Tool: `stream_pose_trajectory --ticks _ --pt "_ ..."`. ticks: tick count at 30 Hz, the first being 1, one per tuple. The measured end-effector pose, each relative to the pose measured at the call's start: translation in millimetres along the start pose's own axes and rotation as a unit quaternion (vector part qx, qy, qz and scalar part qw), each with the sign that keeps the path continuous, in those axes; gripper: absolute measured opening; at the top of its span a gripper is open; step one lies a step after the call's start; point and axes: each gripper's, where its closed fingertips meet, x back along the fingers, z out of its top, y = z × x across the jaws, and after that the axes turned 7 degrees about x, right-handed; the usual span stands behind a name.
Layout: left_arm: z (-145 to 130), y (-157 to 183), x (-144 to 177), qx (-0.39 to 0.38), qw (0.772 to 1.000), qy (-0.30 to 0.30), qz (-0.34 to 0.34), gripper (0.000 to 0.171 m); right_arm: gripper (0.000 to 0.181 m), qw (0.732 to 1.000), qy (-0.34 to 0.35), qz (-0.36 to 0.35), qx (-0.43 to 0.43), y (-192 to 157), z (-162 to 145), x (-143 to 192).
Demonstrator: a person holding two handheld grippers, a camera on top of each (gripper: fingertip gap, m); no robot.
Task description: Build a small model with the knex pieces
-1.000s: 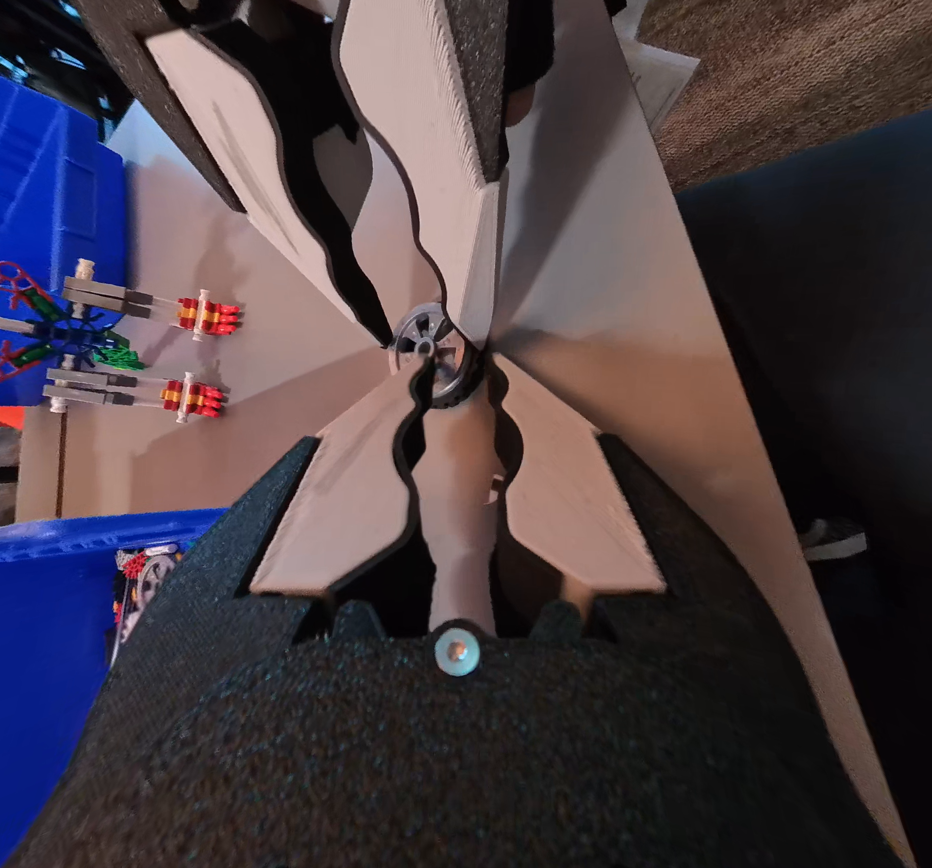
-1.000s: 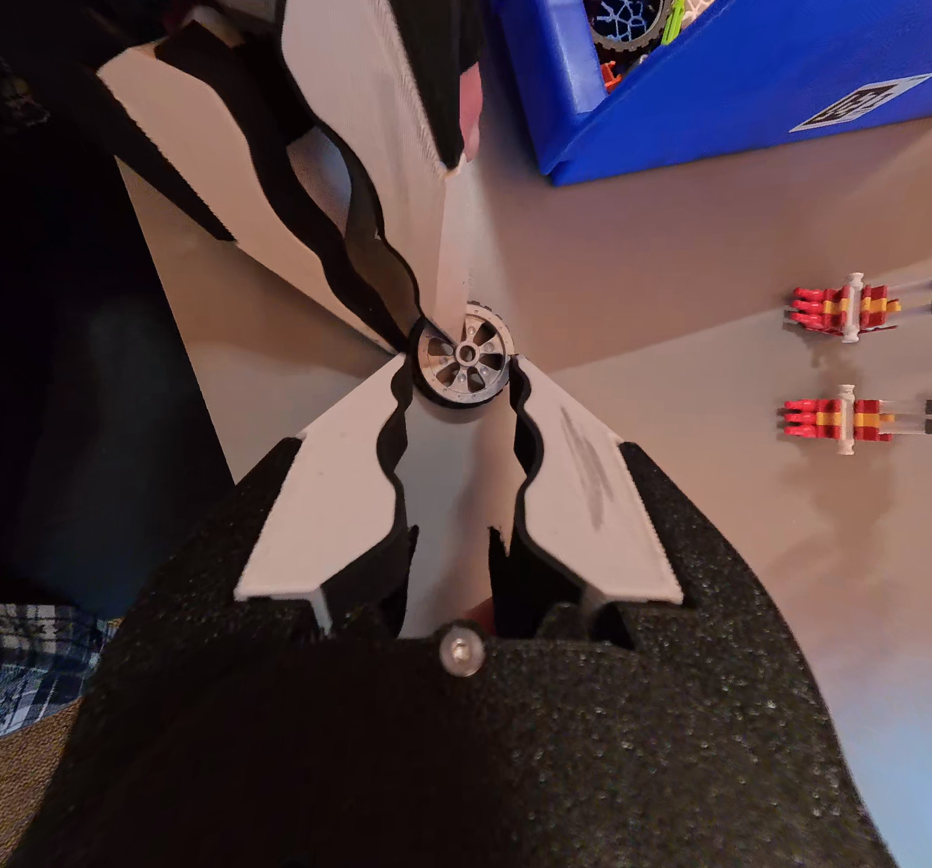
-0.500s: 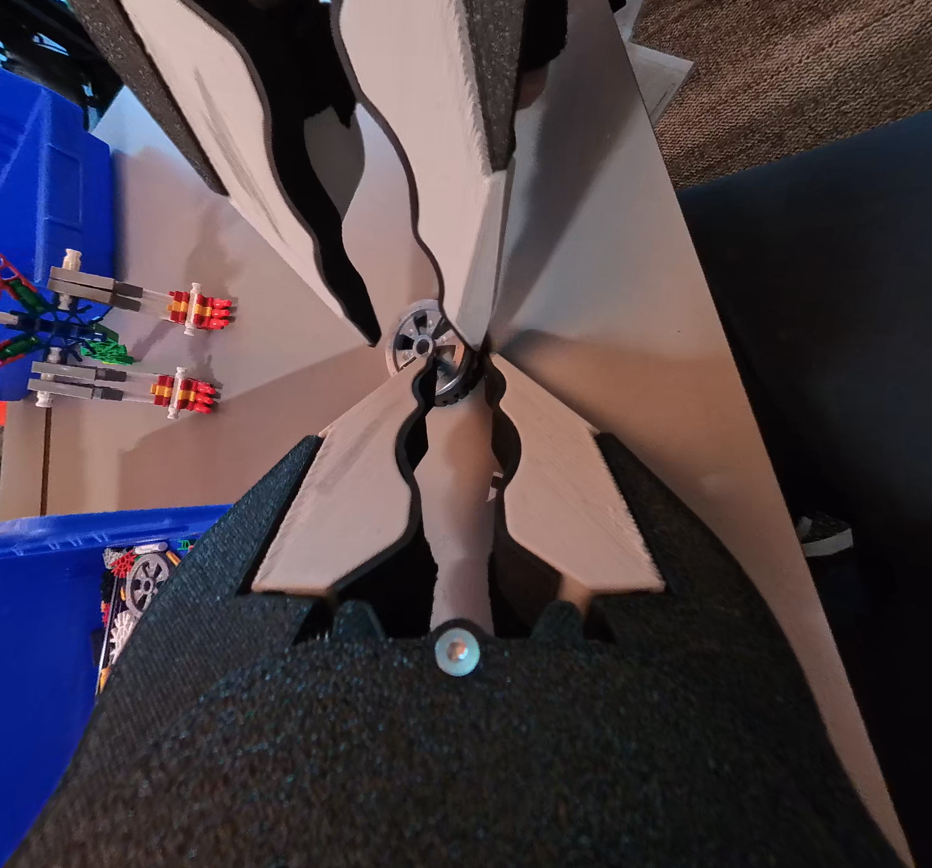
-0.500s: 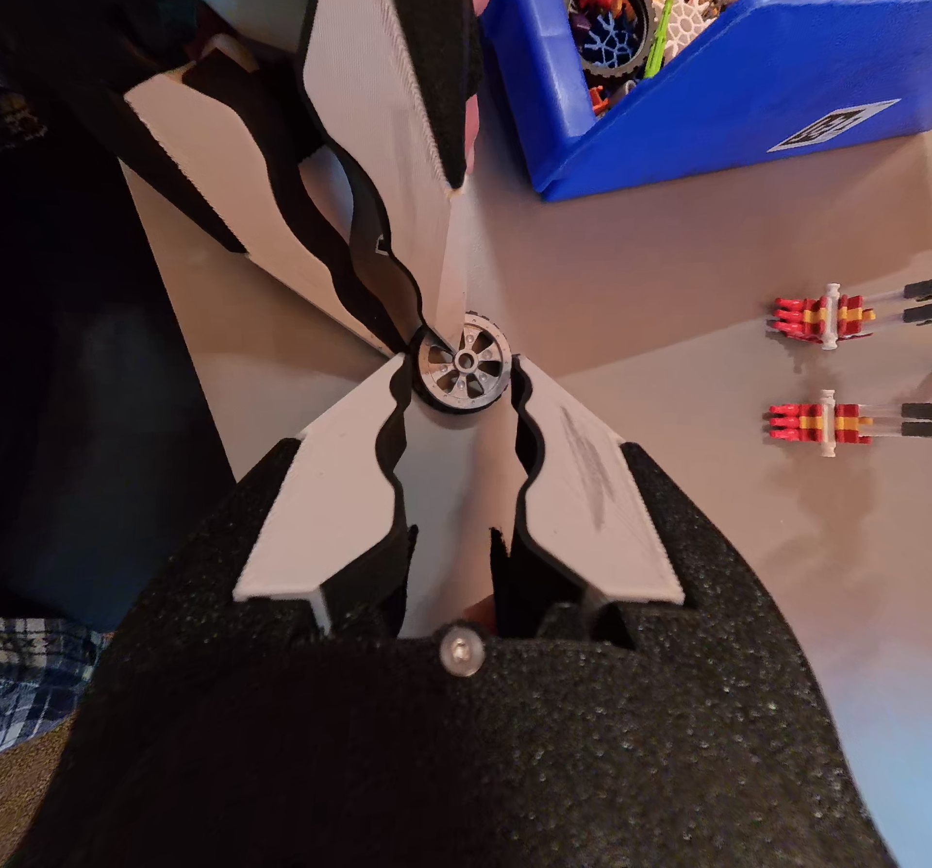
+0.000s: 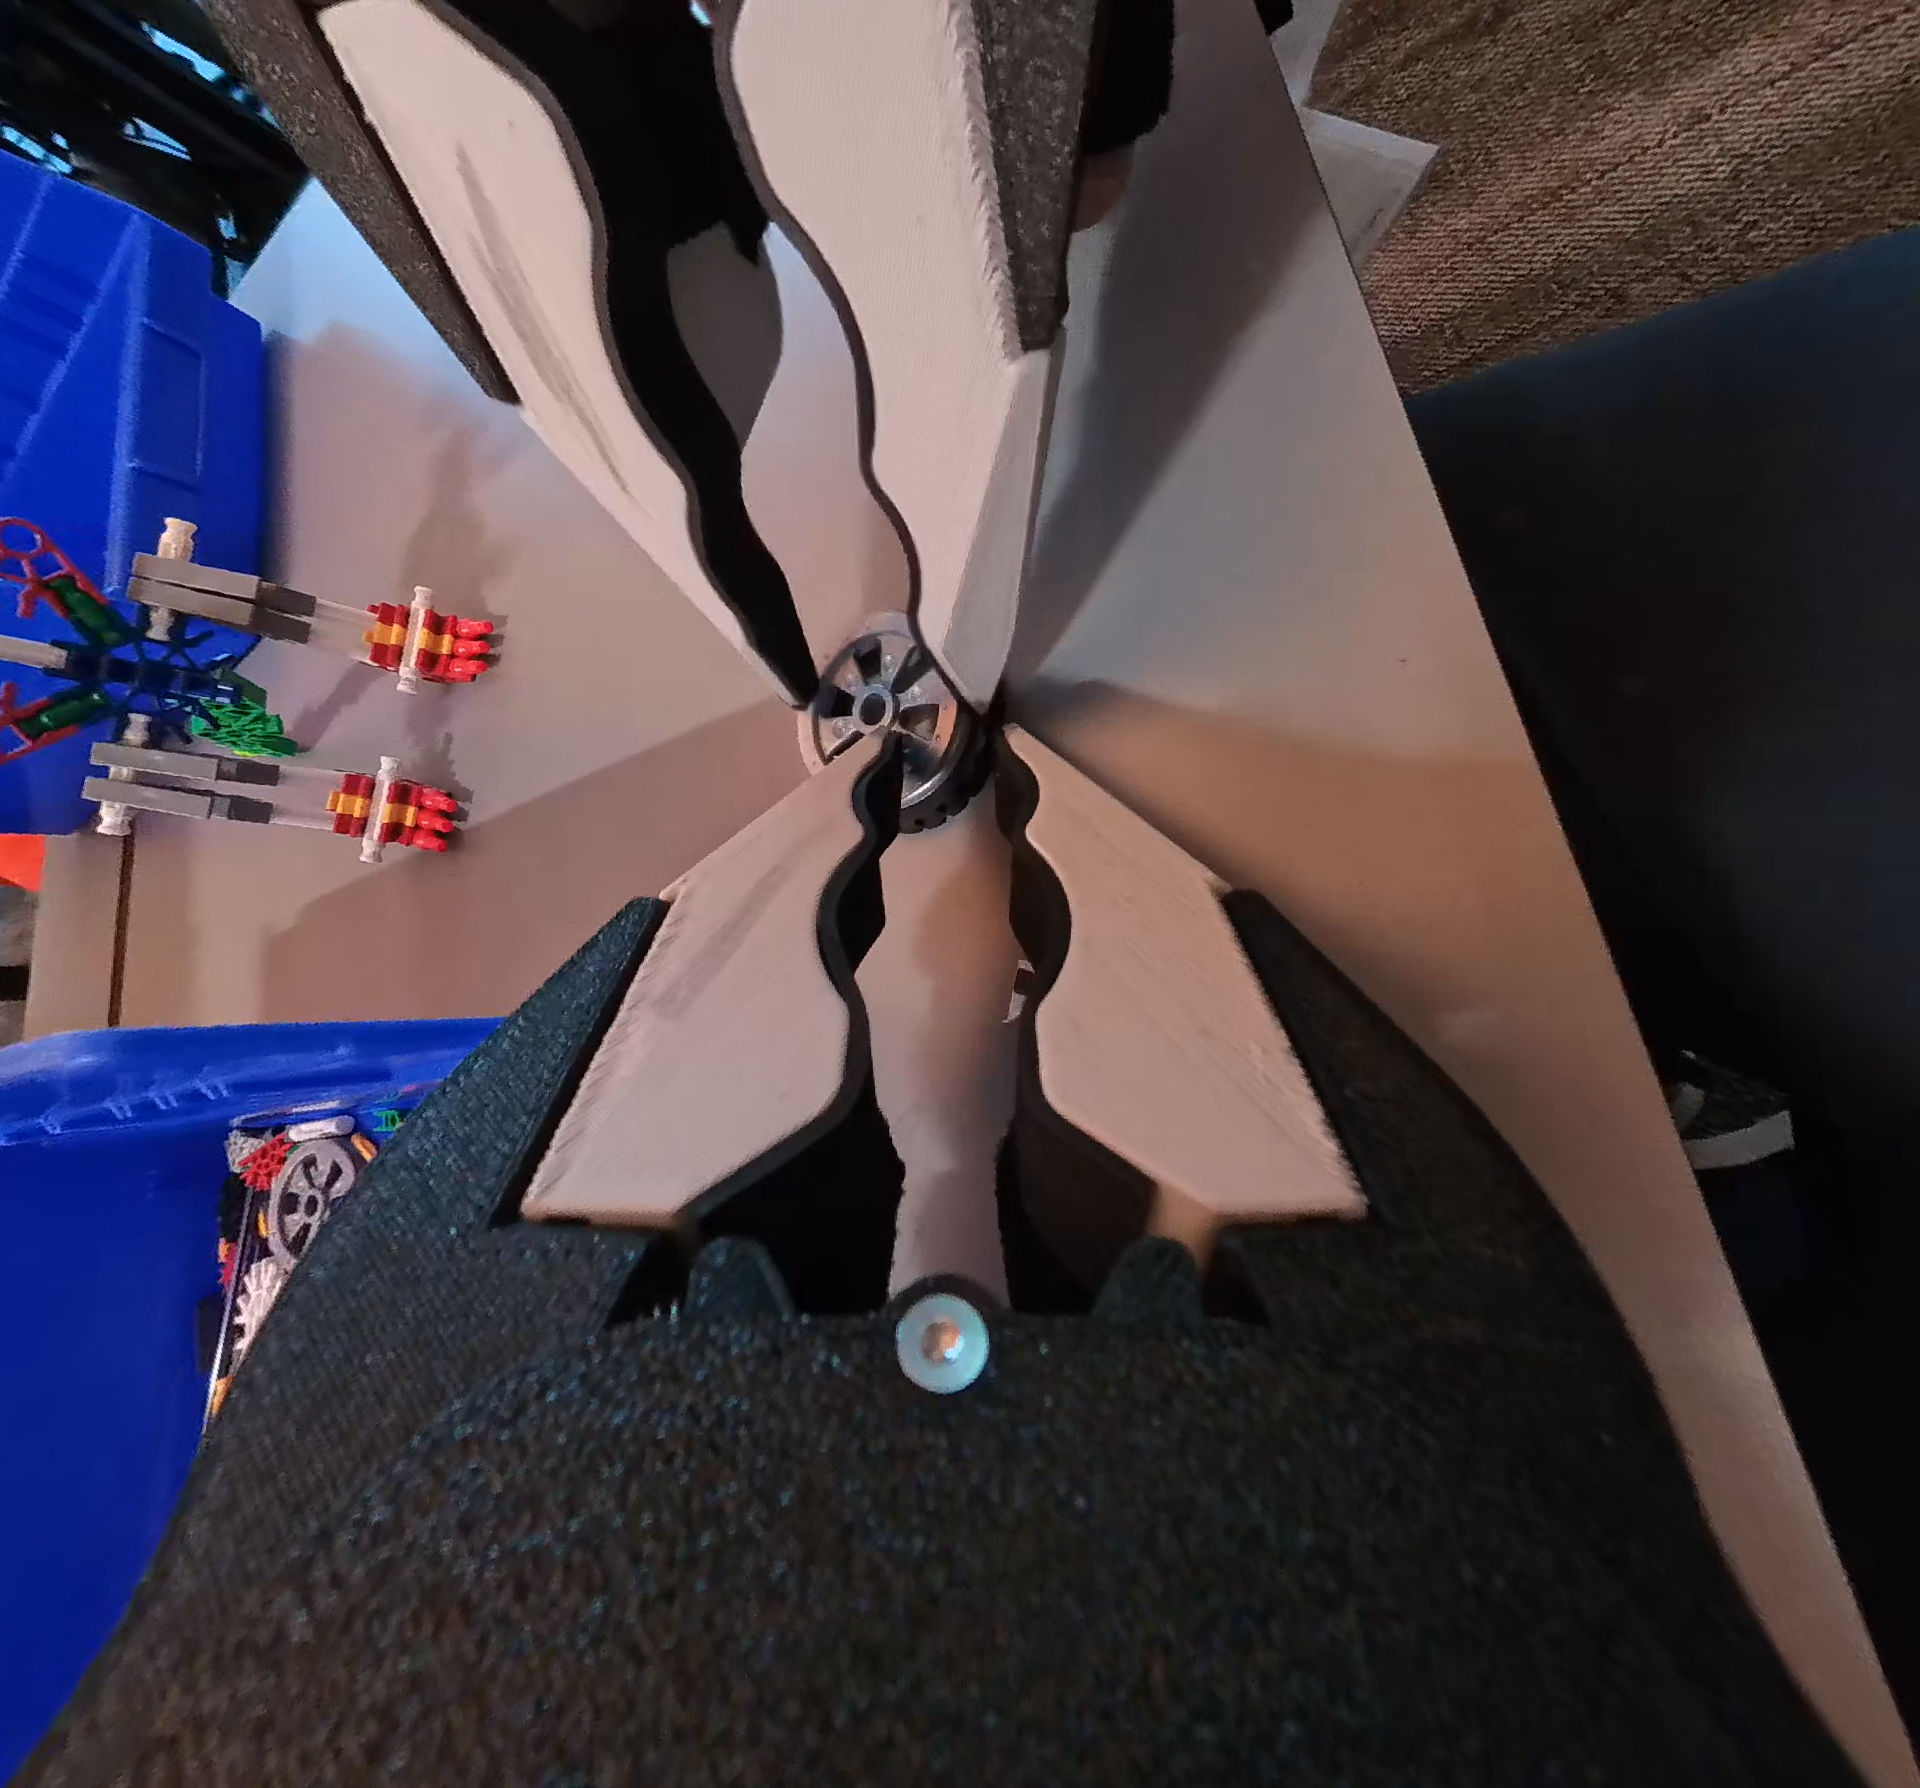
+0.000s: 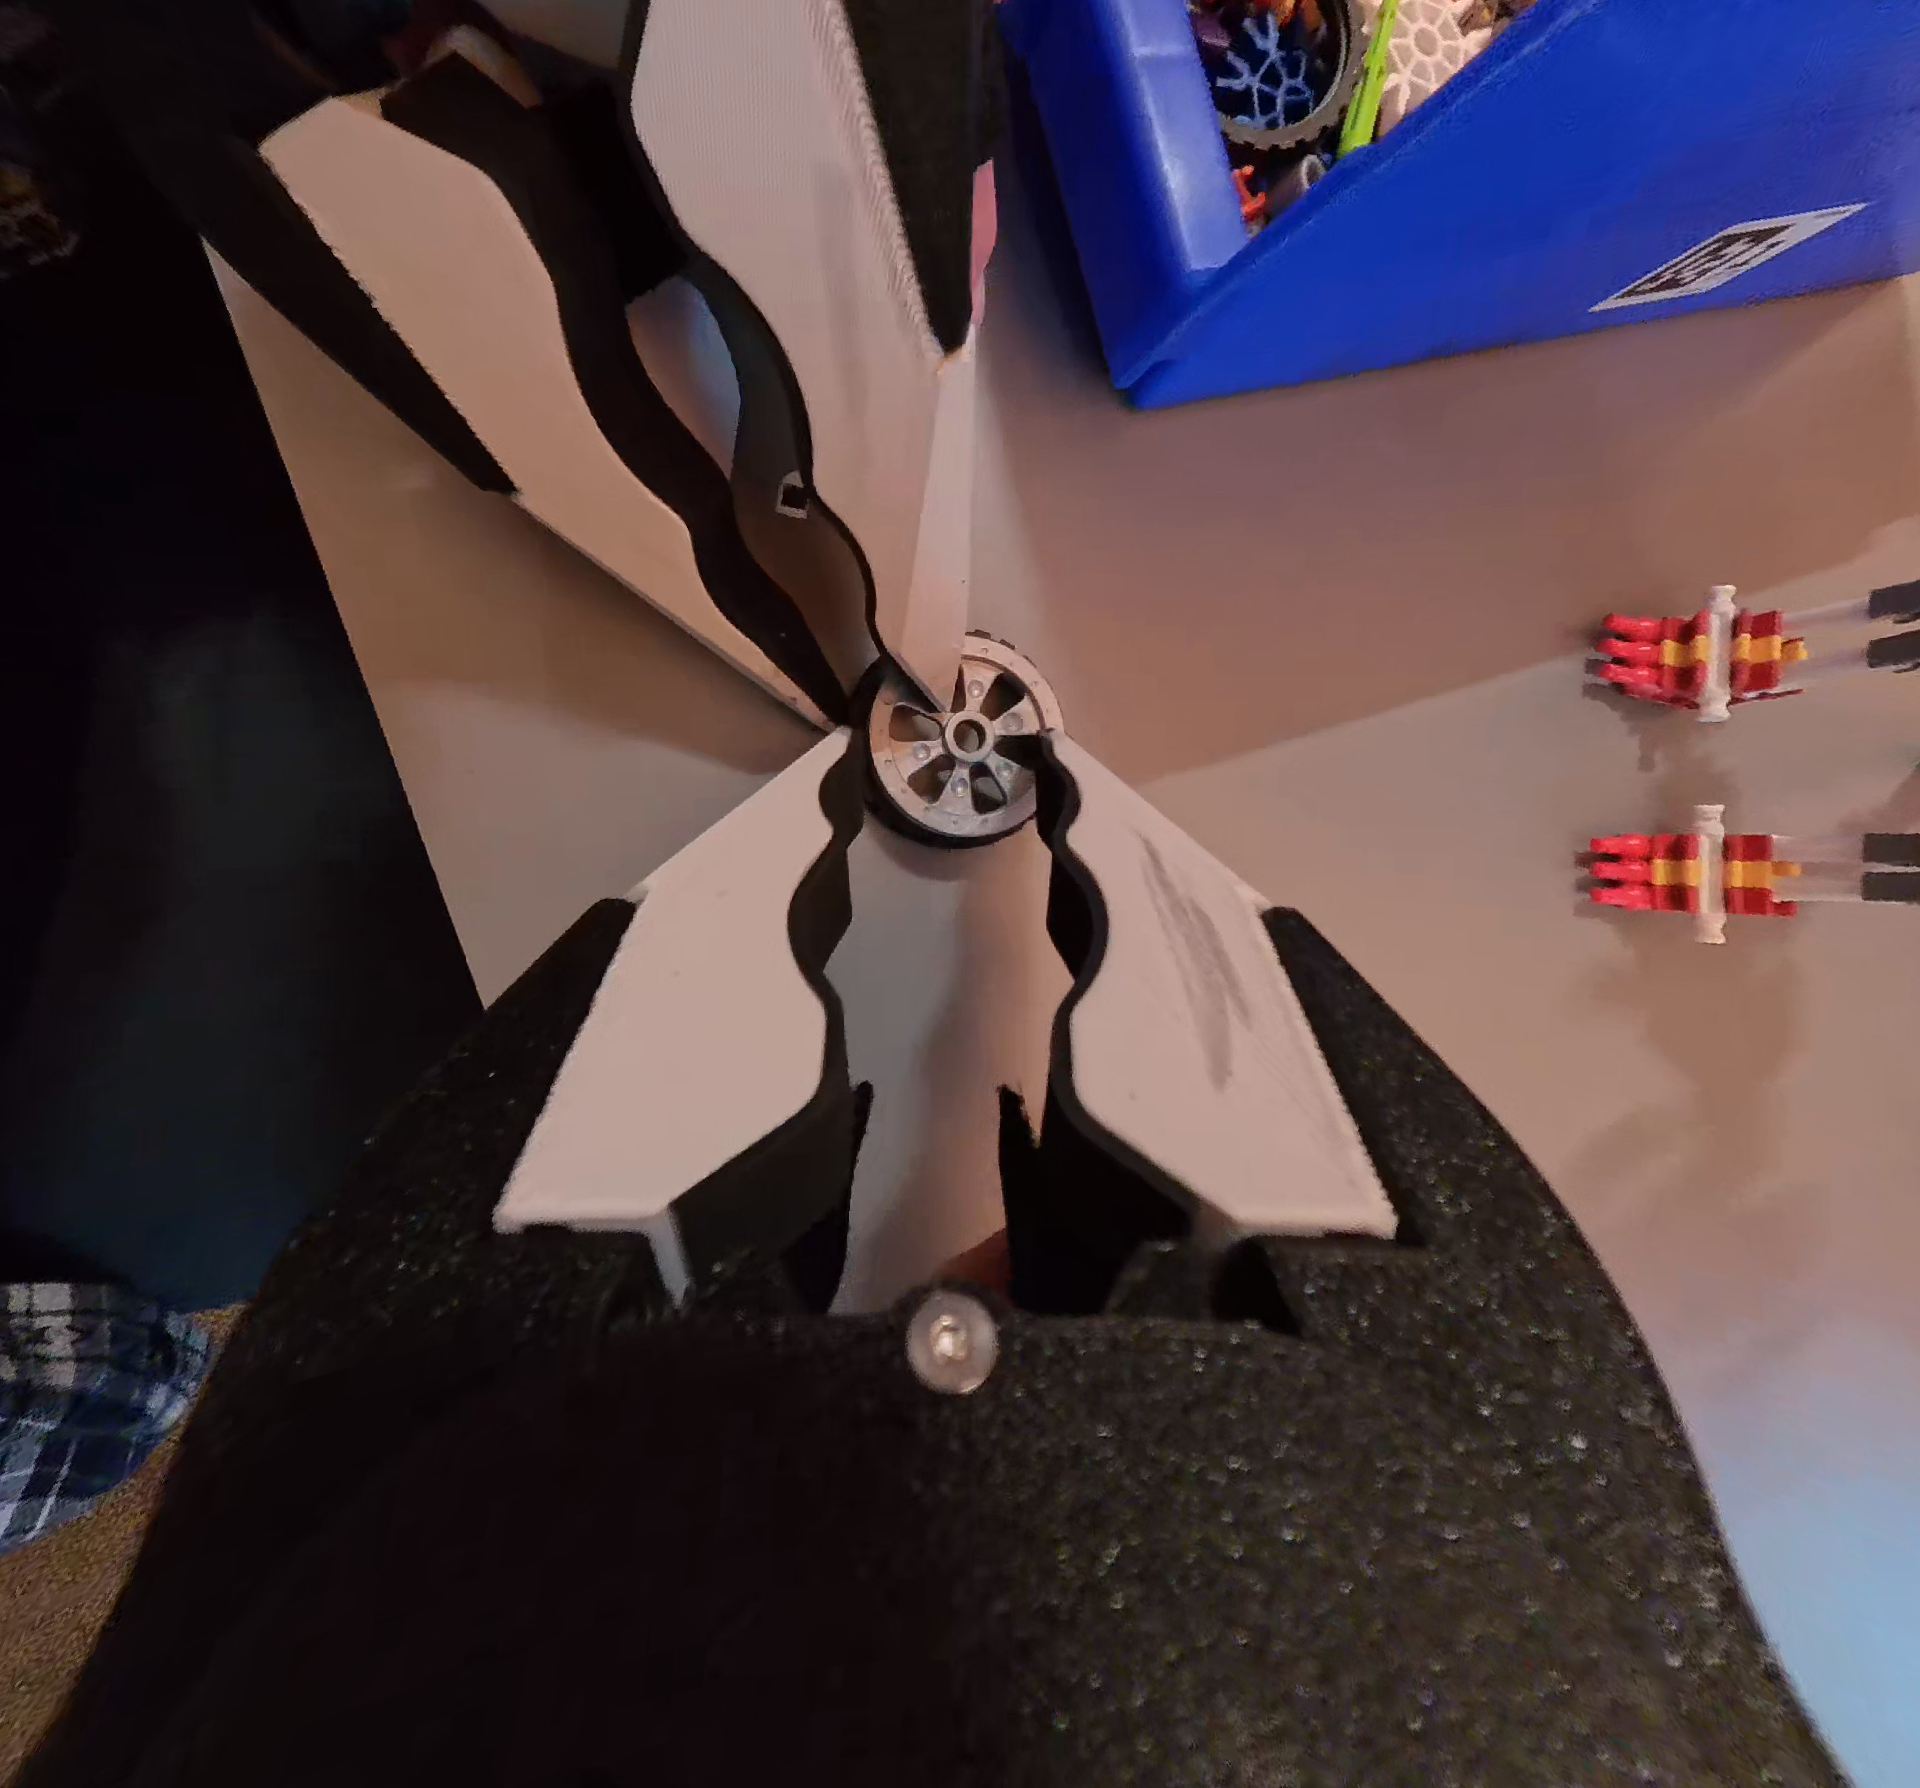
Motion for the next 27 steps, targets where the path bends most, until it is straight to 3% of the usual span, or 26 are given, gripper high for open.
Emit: stream_pose_trajectory --ticks 14,27 --pt "3.9 3.3 1.0 0.019 1.0 0.007 -0.012 0.016 0.025 0.998 -0.018 0.052 -0.043 -3.9 -0.9 -3.3" --pt "2.3 3.5 0.0 0.024 0.999 0.008 -0.023 0.016 0.026 0.996 -0.039 0.068 -0.03 -5.0 -2.2 -2.8"
